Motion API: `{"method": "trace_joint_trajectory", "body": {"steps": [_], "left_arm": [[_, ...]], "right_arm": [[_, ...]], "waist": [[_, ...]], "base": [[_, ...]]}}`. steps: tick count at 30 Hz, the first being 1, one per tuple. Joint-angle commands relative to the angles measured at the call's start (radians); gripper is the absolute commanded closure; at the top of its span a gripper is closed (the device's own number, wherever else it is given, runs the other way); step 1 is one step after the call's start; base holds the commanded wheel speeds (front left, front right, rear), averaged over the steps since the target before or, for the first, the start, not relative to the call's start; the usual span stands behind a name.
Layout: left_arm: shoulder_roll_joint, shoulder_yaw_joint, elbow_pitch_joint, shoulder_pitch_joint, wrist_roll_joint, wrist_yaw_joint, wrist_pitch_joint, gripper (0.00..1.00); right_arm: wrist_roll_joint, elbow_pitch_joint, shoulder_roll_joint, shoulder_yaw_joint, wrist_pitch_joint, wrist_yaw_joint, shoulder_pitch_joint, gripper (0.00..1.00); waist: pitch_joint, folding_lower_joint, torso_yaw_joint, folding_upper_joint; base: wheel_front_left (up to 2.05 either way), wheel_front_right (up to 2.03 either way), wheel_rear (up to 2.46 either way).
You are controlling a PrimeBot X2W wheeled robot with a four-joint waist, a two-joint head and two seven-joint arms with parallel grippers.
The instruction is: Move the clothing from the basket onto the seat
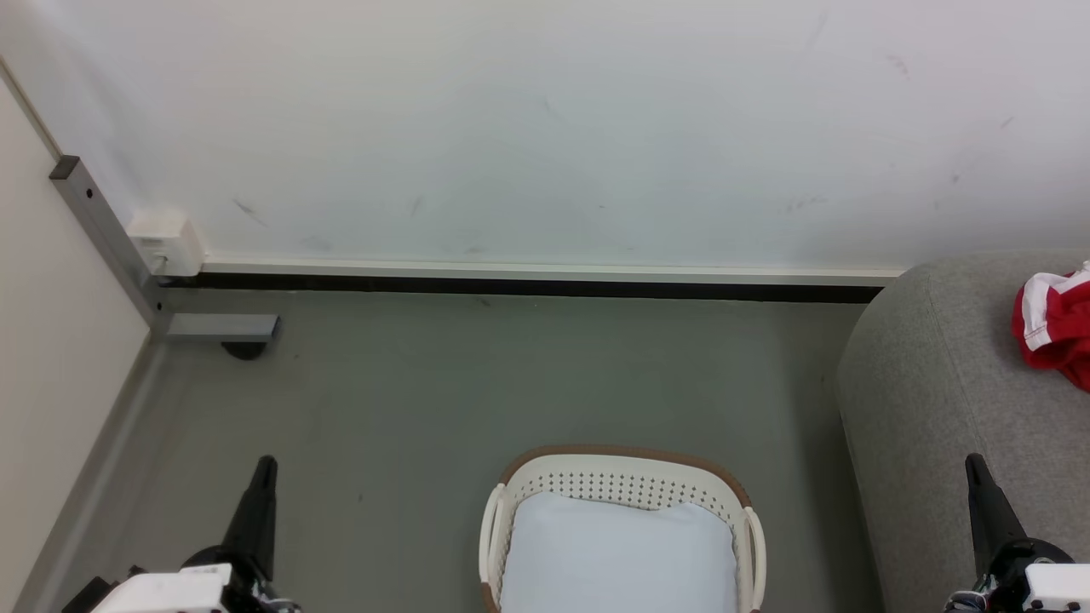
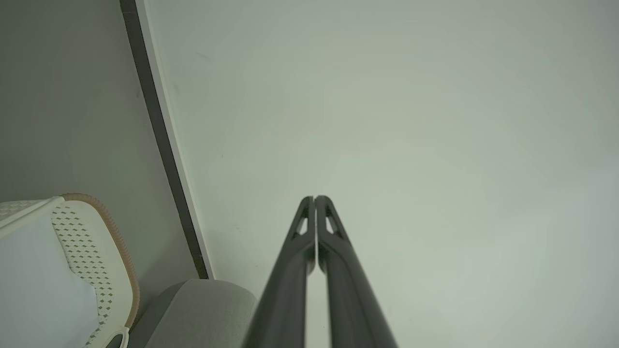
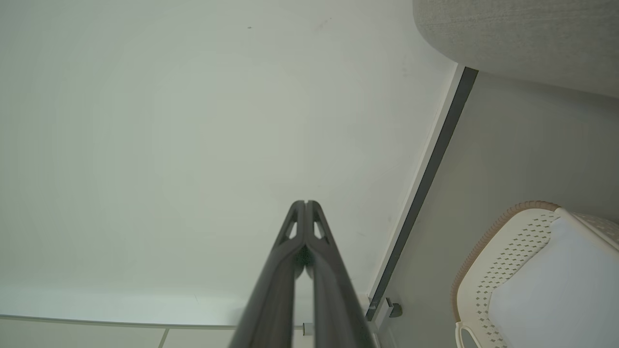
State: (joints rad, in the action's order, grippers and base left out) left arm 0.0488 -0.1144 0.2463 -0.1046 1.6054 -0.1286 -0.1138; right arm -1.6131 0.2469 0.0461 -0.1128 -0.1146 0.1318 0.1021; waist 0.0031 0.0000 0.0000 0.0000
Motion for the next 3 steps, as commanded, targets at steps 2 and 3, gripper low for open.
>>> {"method": "trace_joint_trajectory", "body": {"steps": [2, 3], "left_arm": [[0.002, -0.002, -0.004, -0.008, 0.014, -0.005, -0.004, 1.00], [0.002, -0.002, -0.004, -0.008, 0.014, -0.005, -0.004, 1.00]], "right_arm": [[0.000, -0.005, 0.008, -0.004, -0.002, -0.002, 0.012, 1.00], [0.000, -0.005, 0.008, -0.004, -0.002, -0.002, 0.012, 1.00]], "waist": [[0.000, 0.0000, 0.000, 0.0000], [0.000, 0.0000, 0.000, 0.0000]], "base": [[0.00, 0.00, 0.00], [0.00, 0.00, 0.00]]}}
